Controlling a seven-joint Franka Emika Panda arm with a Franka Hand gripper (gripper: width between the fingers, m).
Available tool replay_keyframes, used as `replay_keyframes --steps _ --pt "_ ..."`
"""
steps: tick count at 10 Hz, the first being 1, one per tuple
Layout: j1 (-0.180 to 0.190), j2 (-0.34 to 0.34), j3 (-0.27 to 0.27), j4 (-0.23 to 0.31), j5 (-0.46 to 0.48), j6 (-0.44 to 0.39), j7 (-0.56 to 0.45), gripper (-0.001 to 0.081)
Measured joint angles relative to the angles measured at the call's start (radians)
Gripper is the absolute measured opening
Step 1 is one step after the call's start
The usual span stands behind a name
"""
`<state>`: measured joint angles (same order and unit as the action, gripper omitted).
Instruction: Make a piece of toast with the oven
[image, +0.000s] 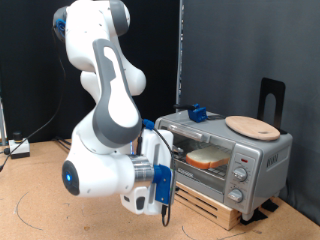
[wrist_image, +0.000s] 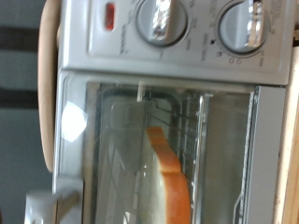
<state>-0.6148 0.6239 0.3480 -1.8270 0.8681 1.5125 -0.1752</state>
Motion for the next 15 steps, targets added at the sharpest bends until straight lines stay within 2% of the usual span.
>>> replay_keyframes --steps 1,3,7,9,12,15 --pt "0.016 0.035 0.003 0.038 0.000 0.000 0.040 0.0807" --pt "0.045 0.102 0.006 0.112 0.000 0.003 0.054 0.0807" --pt "0.050 0.112 0.008 0.109 -0.012 -0.010 0.050 0.0807" --pt "0.087 0.133 0.018 0.109 -0.012 0.022 0.050 0.0807" --pt "0.157 0.181 0.026 0.114 -0.008 0.127 0.049 0.0807" --pt "0.178 0.233 0.033 0.152 0.012 0.156 0.042 0.0807"
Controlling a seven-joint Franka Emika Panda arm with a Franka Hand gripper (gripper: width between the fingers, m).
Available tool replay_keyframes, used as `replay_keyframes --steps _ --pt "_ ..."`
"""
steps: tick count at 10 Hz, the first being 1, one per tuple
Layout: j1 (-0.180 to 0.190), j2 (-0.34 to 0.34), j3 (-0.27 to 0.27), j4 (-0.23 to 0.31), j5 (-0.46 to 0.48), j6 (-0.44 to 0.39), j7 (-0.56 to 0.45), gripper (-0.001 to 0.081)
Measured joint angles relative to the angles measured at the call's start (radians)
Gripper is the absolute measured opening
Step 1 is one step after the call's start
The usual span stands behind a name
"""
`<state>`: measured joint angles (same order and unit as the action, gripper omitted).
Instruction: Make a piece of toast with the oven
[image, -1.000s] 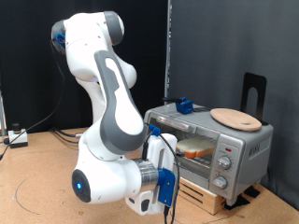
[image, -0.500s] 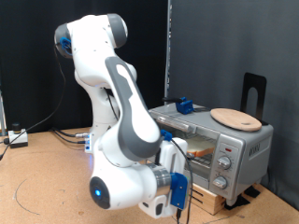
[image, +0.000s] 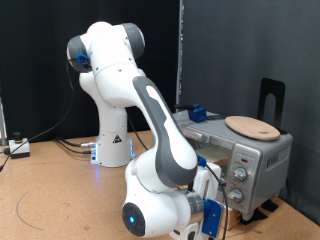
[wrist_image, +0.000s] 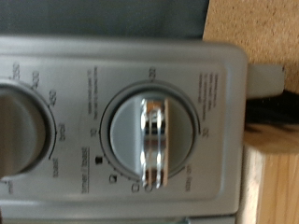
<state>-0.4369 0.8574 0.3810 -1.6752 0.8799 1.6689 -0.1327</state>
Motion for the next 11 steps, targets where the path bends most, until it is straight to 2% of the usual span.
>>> replay_keyframes --steps 4,11 --pt "0.002 0.037 0.001 0.066 0.002 -0.019 -0.007 0.0807" --pt "0.067 0.064 0.009 0.070 -0.004 -0.028 0.009 0.0807"
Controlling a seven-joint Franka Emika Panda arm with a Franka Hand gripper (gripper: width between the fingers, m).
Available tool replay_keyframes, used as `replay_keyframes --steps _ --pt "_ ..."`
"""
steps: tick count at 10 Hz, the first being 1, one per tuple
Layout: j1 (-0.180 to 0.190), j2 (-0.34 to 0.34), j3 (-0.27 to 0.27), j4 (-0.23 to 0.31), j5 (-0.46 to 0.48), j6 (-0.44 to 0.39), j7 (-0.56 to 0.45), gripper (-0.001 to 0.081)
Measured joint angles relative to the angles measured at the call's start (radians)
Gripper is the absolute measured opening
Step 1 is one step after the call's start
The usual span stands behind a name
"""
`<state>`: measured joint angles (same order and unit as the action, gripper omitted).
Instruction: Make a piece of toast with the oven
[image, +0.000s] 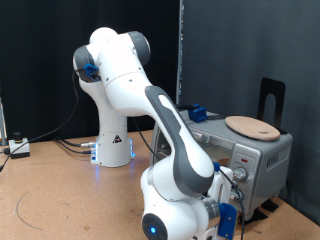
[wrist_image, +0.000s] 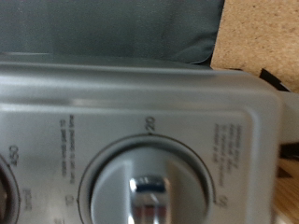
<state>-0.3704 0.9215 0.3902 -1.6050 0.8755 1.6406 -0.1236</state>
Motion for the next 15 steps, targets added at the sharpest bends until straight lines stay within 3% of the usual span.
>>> replay_keyframes --steps 4,6,7,8,9,11,13,15 --pt "0.010 0.000 0.009 -0.003 0.006 0.009 0.000 0.0807" --pt "0.010 0.000 0.009 -0.003 0.006 0.009 0.001 0.0544" --pt "0.010 0.000 0.009 -0.003 0.006 0.009 0.003 0.0544" --pt "0.010 0.000 0.007 -0.003 0.006 0.009 0.005 0.0409" --pt "0.010 0.000 0.006 -0.003 0.006 0.009 0.011 0.0409" --pt "0.010 0.007 0.004 0.012 -0.003 -0.032 0.052 0.0092" --pt "0.011 0.047 0.006 0.061 -0.015 -0.087 0.085 0.0093" --pt "0.009 0.041 0.009 0.052 -0.015 -0.069 -0.012 0.0093"
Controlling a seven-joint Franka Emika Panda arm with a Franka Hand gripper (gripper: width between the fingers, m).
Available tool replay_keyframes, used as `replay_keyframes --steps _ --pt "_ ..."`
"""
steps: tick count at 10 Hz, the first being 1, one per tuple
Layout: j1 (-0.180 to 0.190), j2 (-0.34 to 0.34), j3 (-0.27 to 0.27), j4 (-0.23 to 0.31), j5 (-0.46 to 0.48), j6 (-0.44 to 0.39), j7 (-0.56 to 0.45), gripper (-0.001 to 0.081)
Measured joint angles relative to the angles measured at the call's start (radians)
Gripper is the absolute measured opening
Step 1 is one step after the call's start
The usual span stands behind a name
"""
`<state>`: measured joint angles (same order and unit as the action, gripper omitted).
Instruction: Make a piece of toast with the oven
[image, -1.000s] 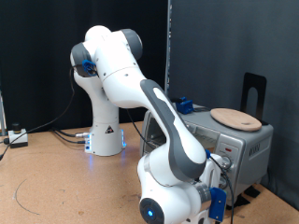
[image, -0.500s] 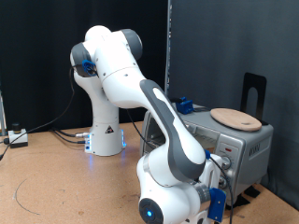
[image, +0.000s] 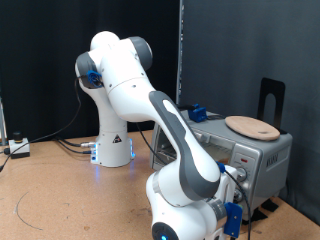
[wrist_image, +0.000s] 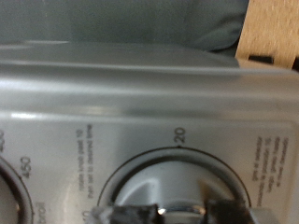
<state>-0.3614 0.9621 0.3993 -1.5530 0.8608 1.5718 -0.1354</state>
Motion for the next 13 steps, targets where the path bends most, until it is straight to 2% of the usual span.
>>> replay_keyframes --steps 4,9,13 --pt "-0.020 -0.101 0.013 -0.137 0.050 0.144 -0.290 0.0093" --pt "-0.051 -0.134 0.031 -0.217 0.135 0.209 -0.540 0.0093" --pt "-0.054 -0.137 0.032 -0.226 0.147 0.214 -0.554 0.0093"
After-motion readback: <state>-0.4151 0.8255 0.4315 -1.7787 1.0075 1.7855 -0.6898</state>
